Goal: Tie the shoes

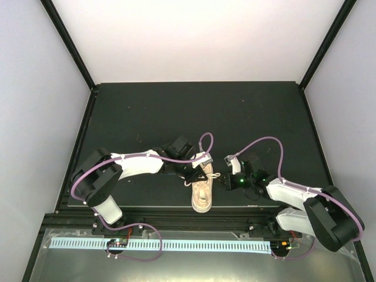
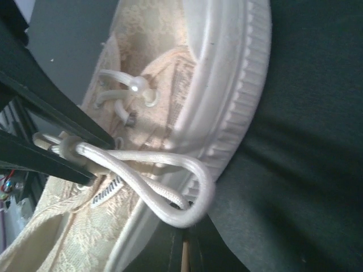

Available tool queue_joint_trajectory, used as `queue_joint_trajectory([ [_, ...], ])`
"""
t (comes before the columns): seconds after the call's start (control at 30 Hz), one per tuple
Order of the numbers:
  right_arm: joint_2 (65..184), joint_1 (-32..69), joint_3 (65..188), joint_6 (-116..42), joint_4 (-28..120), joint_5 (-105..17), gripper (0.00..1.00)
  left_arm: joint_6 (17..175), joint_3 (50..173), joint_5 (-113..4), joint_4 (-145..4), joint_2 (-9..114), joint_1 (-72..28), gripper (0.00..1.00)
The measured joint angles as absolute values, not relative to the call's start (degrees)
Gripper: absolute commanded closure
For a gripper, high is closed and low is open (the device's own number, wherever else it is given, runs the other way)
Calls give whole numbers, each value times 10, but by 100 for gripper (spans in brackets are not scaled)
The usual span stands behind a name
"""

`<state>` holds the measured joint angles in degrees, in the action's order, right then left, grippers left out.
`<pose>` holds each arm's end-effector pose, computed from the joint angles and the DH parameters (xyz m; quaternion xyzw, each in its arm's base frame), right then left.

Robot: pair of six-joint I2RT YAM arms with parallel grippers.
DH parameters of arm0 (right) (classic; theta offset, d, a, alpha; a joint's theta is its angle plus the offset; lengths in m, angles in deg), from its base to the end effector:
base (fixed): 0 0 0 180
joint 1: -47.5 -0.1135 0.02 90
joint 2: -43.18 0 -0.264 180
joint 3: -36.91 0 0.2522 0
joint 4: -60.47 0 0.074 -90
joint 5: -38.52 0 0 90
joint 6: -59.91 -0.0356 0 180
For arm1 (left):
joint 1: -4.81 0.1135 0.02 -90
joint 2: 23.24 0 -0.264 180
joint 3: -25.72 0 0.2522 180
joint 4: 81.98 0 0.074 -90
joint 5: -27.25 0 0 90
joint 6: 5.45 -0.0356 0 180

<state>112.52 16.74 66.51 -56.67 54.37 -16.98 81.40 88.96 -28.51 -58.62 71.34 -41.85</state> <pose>0.1553 0.1159 0.1252 -0.1437 0.8803 0.4133 0.1831 0.2025 -0.2438 0.1611 0.4645 0.7884 -0.3679 0.1652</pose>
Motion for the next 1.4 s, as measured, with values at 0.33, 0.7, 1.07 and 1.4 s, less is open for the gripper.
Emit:
queue_joint_trajectory([
  [0.33, 1060, 180, 656, -628, 448, -277, 98, 817, 890, -298, -588, 713, -418, 80],
  [0.7, 1012, 201, 657, -647, 356, -333, 43, 854, 871, -328, -604, 659, -415, 36],
  [1.07, 947, 203, 667, -690, 391, -282, 26, 869, 774, -312, -626, 551, -376, 38],
  [1.4, 1054, 185, 699, -735, 490, -222, 36, 869, 733, -310, -627, 551, -376, 50],
])
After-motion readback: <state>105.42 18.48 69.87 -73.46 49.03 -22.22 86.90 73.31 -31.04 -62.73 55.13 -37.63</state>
